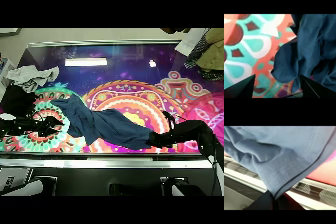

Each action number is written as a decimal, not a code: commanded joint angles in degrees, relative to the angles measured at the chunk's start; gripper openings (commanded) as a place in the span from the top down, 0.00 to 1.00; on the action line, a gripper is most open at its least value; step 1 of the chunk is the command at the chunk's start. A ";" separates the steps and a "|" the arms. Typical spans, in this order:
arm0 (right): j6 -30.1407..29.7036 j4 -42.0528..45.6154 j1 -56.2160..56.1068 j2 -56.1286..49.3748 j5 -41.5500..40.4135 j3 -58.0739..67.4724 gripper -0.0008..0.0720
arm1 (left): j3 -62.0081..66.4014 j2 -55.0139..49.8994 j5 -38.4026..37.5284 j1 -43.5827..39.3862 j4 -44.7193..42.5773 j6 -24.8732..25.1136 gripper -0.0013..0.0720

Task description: Fold the clothes and pants, and hang the long-sleeved shirts on hangers.

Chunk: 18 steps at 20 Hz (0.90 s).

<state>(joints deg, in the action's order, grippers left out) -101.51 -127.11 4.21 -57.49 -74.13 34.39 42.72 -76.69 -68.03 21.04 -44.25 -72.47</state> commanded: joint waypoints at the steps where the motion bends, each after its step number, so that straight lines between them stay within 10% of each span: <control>1: 0.39 -1.55 0.04 0.70 -0.31 0.07 0.94 | -1.62 -1.05 3.48 -2.54 2.58 2.03 0.16; 9: 0.94 -1.66 0.04 5.99 1.95 0.07 0.94 | -1.57 -5.27 9.84 -12.44 4.48 0.94 0.23; 11: 1.95 -1.95 0.04 6.91 3.13 0.09 0.94 | -1.09 -5.07 9.55 -12.50 6.58 1.16 0.96; 18: 1.20 0.66 0.04 7.19 17.07 18.56 0.94 | 18.69 2.97 7.52 -9.70 6.73 -0.66 0.97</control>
<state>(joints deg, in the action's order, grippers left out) -100.71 -128.35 4.21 -50.50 -65.39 44.49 52.80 -77.10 -60.20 10.33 -37.87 -71.90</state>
